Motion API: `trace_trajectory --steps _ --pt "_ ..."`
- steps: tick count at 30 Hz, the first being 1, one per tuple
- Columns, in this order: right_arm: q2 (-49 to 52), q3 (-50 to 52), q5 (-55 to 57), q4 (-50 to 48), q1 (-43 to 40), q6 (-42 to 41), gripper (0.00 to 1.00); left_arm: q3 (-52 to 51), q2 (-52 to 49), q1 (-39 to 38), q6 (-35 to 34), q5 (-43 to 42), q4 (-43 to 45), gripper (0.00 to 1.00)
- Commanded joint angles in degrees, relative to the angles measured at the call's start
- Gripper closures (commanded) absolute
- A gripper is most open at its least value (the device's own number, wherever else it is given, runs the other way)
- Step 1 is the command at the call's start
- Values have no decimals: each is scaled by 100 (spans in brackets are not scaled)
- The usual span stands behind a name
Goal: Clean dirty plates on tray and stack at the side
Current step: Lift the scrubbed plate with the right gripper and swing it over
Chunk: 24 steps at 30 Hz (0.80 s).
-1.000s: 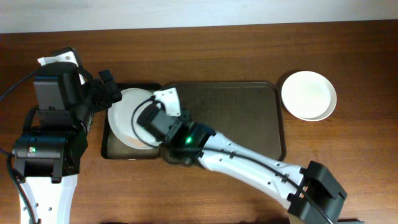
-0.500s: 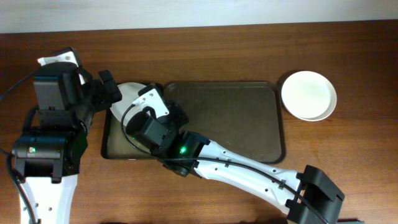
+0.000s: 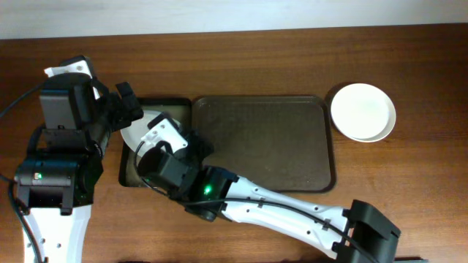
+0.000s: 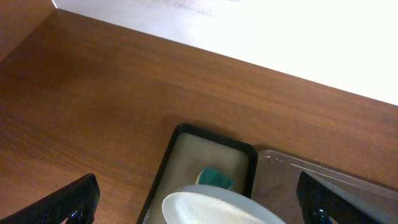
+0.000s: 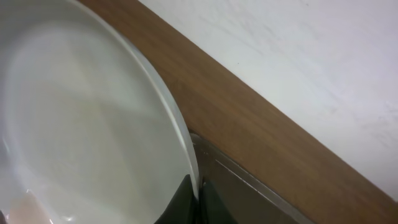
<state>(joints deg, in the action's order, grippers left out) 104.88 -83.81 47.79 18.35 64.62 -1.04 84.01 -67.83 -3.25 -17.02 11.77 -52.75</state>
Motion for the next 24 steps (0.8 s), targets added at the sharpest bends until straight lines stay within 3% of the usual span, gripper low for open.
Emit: trace_trajectory --steps 1,8,11,13,15,17,18,20,22,24 --pt "188 -116 304 -26 -11 59 96 20 61 4 -28 -57 11 1" --pt "201 -116 575 -127 68 195 96 20 61 4 -28 -57 11 1" --pt "201 -116 1567 -173 17 507 96 20 61 4 -28 -59 11 1" --pt "201 -116 750 -125 63 514 96 20 61 4 -28 -57 11 1" --pt "201 -116 815 31 98 529 96 20 61 4 -28 -57 11 1" --pt "201 -116 907 2 55 4 96 20 61 4 -28 -57 11 0" --pt "201 -116 487 -15 11 -533 96 20 61 4 -28 -57 11 1" --pt "201 -116 -647 -11 -101 -745 96 20 61 4 -28 -57 11 1" --pt "201 -116 -1056 109 -254 -1668 96 20 61 4 -28 -59 11 1" --pt "201 -116 -1469 140 -407 -2022 96 20 61 4 -28 -57 11 0"
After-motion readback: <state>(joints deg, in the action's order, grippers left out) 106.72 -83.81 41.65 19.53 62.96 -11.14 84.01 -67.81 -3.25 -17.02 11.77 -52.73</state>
